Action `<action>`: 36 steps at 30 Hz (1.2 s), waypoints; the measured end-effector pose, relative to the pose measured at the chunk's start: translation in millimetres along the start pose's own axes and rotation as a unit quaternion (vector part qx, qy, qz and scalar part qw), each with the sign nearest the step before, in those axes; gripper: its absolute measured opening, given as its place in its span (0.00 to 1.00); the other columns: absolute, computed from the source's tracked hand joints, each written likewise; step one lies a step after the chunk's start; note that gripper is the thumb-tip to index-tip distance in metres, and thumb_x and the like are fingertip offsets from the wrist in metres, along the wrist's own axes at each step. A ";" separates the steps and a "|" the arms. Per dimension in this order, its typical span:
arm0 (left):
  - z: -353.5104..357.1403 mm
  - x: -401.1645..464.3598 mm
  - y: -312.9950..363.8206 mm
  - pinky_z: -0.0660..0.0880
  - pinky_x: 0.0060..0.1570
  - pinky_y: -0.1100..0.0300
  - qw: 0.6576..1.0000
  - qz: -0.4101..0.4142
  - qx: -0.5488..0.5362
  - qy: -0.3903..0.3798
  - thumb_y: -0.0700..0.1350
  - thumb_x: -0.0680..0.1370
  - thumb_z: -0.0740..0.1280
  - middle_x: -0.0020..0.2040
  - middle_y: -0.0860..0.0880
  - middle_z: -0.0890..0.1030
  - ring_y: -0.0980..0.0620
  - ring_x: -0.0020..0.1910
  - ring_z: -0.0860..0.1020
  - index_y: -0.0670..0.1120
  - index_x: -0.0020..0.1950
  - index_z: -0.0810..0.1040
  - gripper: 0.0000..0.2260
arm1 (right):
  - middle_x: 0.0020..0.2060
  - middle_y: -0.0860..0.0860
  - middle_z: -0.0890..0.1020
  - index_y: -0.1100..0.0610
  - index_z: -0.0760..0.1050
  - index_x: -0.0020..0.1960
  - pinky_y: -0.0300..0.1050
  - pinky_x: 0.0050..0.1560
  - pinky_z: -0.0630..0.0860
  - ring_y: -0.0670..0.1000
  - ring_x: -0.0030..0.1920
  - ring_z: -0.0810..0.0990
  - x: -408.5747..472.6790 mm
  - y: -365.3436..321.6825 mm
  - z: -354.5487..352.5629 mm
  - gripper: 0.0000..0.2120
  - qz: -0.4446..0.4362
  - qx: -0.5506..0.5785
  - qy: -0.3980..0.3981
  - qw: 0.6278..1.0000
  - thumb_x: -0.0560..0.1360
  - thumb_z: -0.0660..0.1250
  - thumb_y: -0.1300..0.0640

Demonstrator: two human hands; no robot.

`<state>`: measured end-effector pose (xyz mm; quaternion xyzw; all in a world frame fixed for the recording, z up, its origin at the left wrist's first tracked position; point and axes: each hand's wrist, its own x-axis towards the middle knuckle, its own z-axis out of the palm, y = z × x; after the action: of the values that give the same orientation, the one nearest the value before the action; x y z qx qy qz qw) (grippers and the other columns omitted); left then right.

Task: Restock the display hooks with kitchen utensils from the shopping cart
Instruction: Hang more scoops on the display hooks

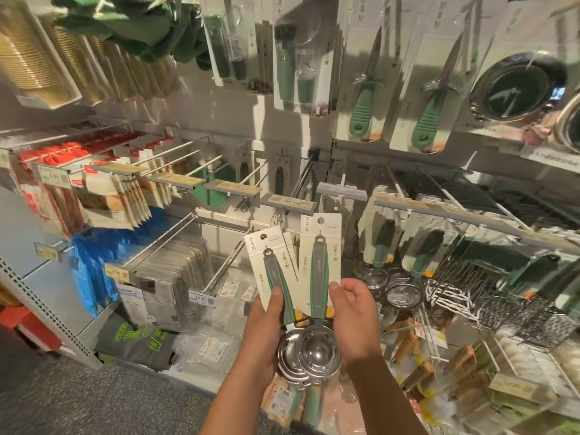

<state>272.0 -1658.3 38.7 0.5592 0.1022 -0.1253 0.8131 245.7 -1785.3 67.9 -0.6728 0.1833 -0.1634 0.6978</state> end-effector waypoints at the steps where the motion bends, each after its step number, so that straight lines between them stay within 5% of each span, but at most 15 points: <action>1: -0.5 0.9 -0.1 0.81 0.60 0.45 1.000 0.005 0.001 0.005 0.53 0.86 0.61 0.58 0.49 0.87 0.47 0.55 0.86 0.52 0.69 0.76 0.14 | 0.46 0.60 0.83 0.54 0.75 0.51 0.54 0.53 0.79 0.57 0.45 0.80 -0.1 0.3 -1.6 0.03 0.000 0.003 0.001 1.000 0.84 0.65 0.57; 6: -5.4 5.6 -5.3 0.77 0.66 0.42 0.999 0.013 0.022 0.041 0.59 0.83 0.64 0.65 0.53 0.83 0.49 0.62 0.83 0.57 0.72 0.74 0.18 | 0.41 0.66 0.75 0.53 0.74 0.47 0.42 0.42 0.71 0.50 0.43 0.74 -1.8 0.6 -9.5 0.06 -0.005 0.019 0.017 1.000 0.84 0.64 0.59; 9: -6.2 5.6 -6.2 0.75 0.68 0.42 0.999 0.012 0.023 0.039 0.59 0.83 0.64 0.67 0.54 0.81 0.49 0.65 0.81 0.59 0.73 0.73 0.18 | 0.36 0.61 0.72 0.55 0.74 0.47 0.40 0.37 0.69 0.51 0.39 0.71 0.8 -1.6 -11.8 0.07 -0.014 0.031 0.038 0.999 0.83 0.64 0.61; 21: -7.2 5.1 -4.7 0.73 0.71 0.44 0.998 0.022 0.024 0.045 0.55 0.85 0.63 0.66 0.55 0.81 0.52 0.64 0.79 0.57 0.73 0.72 0.17 | 0.34 0.51 0.74 0.57 0.76 0.49 0.45 0.34 0.70 0.48 0.31 0.69 26.1 -19.8 -7.7 0.06 -0.011 -0.054 0.070 0.996 0.82 0.64 0.55; 26: -11.8 4.5 -0.6 0.73 0.68 0.49 0.999 0.028 0.021 0.036 0.53 0.85 0.62 0.62 0.57 0.82 0.56 0.61 0.79 0.58 0.71 0.72 0.13 | 0.36 0.50 0.78 0.53 0.76 0.46 0.52 0.44 0.80 0.58 0.37 0.79 45.2 -20.4 -4.7 0.06 -0.029 -0.093 0.104 0.990 0.82 0.66 0.55; 28: -12.8 4.3 0.4 0.74 0.69 0.48 0.999 0.029 0.021 0.035 0.53 0.85 0.62 0.62 0.57 0.82 0.54 0.62 0.80 0.57 0.71 0.72 0.14 | 0.40 0.46 0.80 0.52 0.77 0.54 0.43 0.40 0.78 0.48 0.38 0.79 47.8 -15.4 -5.6 0.03 -0.011 -0.098 0.088 0.991 0.82 0.66 0.54; 31: -13.4 4.9 0.0 0.74 0.69 0.47 0.999 0.026 0.022 0.036 0.54 0.85 0.63 0.62 0.56 0.83 0.53 0.62 0.81 0.56 0.70 0.73 0.14 | 0.57 0.47 0.81 0.53 0.73 0.70 0.36 0.41 0.70 0.43 0.47 0.78 46.4 0.8 -6.6 0.17 0.043 -0.094 0.060 0.993 0.83 0.66 0.53; 34: -12.8 6.4 -0.6 0.76 0.68 0.45 0.999 0.025 0.034 0.031 0.54 0.85 0.63 0.61 0.54 0.85 0.51 0.61 0.83 0.55 0.71 0.75 0.15 | 0.58 0.46 0.81 0.52 0.76 0.66 0.44 0.59 0.75 0.45 0.55 0.79 36.2 11.6 -6.3 0.13 0.069 -0.085 0.024 0.994 0.83 0.66 0.54; 36: -11.6 7.2 -1.2 0.77 0.67 0.44 0.998 0.024 0.046 0.030 0.55 0.84 0.64 0.61 0.53 0.85 0.50 0.61 0.83 0.55 0.70 0.76 0.15 | 0.53 0.47 0.83 0.52 0.78 0.61 0.49 0.62 0.78 0.47 0.54 0.81 29.9 17.7 -4.8 0.08 0.085 -0.085 -0.003 0.993 0.83 0.66 0.56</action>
<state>278.2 -1648.6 31.3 0.6019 0.1070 -0.0931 0.7859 269.4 -1803.0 49.0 -0.7123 0.2509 -0.0848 0.6500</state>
